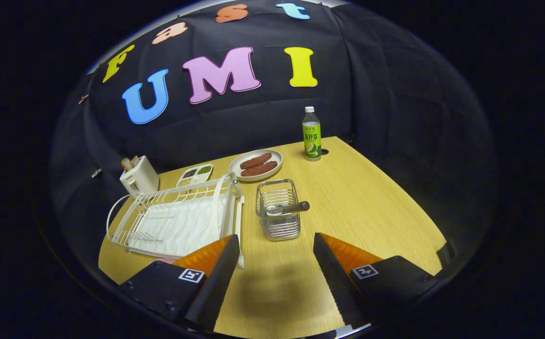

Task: Take the plate from the dish rack, then take the spoon from the basket and place it into the plate.

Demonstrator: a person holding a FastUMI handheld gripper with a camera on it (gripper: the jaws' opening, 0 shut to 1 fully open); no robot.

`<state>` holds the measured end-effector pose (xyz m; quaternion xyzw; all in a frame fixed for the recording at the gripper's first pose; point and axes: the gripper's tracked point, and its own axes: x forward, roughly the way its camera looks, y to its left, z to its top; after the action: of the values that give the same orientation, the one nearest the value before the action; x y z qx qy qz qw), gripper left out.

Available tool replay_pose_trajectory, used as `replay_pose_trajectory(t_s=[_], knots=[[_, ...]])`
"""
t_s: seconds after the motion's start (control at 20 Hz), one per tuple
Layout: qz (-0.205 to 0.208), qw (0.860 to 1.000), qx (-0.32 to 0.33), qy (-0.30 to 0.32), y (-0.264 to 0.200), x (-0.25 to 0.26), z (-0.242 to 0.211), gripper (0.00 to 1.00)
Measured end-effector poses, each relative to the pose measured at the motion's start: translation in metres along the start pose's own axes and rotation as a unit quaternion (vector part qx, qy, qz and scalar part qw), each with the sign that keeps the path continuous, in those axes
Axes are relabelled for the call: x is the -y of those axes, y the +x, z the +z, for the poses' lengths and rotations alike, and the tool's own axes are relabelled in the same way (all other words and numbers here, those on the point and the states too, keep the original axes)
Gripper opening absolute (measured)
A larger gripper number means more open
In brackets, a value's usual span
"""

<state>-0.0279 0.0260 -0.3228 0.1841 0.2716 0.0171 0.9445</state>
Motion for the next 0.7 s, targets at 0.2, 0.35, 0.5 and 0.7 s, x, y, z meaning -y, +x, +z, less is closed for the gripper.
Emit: replay_pose_trajectory(t_s=[0.2, 0.35, 0.5, 0.7], knots=[[-0.016, 1.0, -0.001, 0.017, 0.038, 0.015, 0.009, 0.85], [-0.023, 0.999, 0.0, 0.029, 0.054, 0.021, 0.016, 0.81], [-0.02, 1.0, -0.001, 0.018, 0.06, 0.022, 0.02, 0.7], [-0.025, 1.0, -0.008, 0.002, 0.065, 0.024, 0.024, 0.48]])
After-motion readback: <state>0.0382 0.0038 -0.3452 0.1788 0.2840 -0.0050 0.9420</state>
